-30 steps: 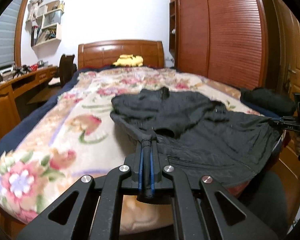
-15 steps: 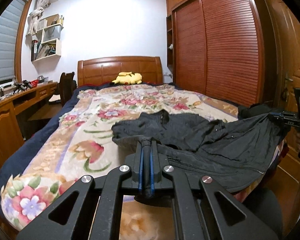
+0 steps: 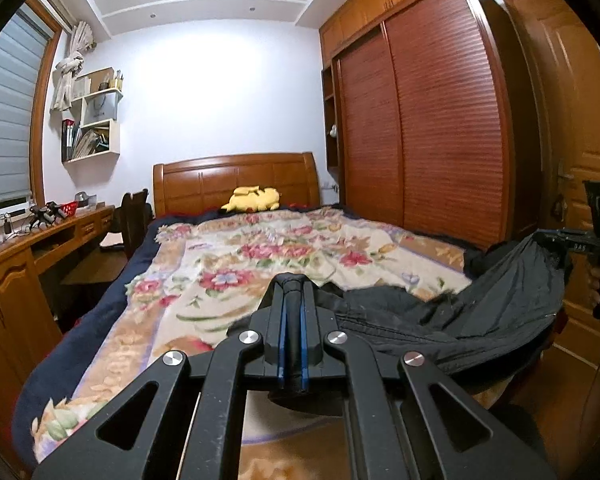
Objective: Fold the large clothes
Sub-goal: 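Grasp the hem with both grippers and lift it up toward the collar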
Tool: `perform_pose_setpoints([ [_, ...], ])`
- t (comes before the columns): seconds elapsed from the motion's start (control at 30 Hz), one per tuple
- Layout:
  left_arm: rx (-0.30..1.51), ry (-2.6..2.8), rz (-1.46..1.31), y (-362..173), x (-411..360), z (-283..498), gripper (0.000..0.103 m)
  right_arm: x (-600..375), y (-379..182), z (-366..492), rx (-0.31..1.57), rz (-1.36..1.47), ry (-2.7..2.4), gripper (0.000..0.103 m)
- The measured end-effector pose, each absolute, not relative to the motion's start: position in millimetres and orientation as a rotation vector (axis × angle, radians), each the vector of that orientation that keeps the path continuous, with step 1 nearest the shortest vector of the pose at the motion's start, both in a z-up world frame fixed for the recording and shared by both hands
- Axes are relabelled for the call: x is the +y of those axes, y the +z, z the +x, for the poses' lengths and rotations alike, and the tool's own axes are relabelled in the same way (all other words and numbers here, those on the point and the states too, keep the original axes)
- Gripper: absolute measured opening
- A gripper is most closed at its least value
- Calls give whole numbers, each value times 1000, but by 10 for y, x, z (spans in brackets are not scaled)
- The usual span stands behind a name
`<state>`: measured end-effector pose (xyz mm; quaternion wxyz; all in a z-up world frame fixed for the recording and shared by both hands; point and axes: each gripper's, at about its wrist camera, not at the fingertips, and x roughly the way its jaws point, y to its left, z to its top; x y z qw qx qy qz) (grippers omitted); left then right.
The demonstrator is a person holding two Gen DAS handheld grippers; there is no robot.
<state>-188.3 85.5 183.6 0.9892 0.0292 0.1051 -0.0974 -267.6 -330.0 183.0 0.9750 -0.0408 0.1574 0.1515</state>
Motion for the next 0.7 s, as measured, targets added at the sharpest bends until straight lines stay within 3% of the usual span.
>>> perform_pose_setpoints([
  [0.33, 133, -167, 71, 2125, 990, -2095, 6, -3383, 2047, -3024, 229, -92, 327, 13],
  [0.7, 345, -84, 41, 1415, 1146, -1045, 6, -3164, 1555, -2074, 341, -105, 304, 13],
])
